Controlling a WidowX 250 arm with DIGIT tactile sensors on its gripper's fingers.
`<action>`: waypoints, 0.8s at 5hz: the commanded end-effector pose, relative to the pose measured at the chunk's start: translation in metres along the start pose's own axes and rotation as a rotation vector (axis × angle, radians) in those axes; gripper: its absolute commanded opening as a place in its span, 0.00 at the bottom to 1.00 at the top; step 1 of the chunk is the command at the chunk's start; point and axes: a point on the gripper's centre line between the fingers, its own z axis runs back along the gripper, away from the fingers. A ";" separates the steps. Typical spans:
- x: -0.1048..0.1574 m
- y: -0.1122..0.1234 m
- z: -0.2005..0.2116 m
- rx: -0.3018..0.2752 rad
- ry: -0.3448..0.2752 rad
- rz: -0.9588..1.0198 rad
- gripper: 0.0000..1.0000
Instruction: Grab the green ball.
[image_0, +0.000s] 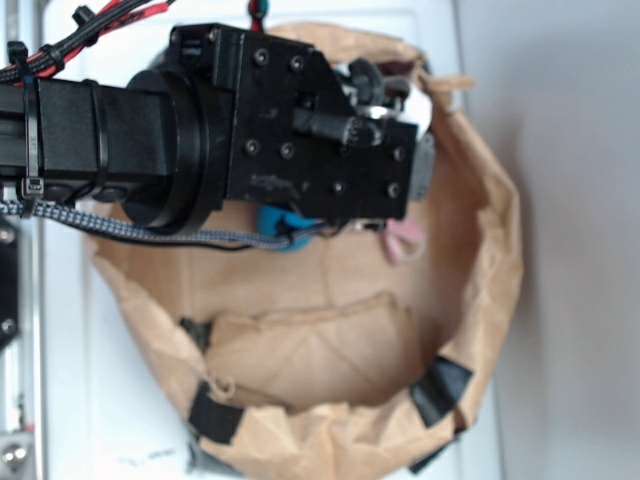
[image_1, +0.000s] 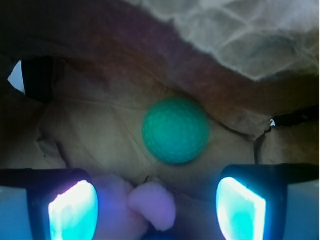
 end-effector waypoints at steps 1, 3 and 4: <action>0.017 0.019 -0.013 0.007 0.016 0.045 1.00; 0.016 0.018 -0.018 0.036 0.030 0.046 1.00; 0.014 0.015 -0.025 0.028 0.026 0.053 1.00</action>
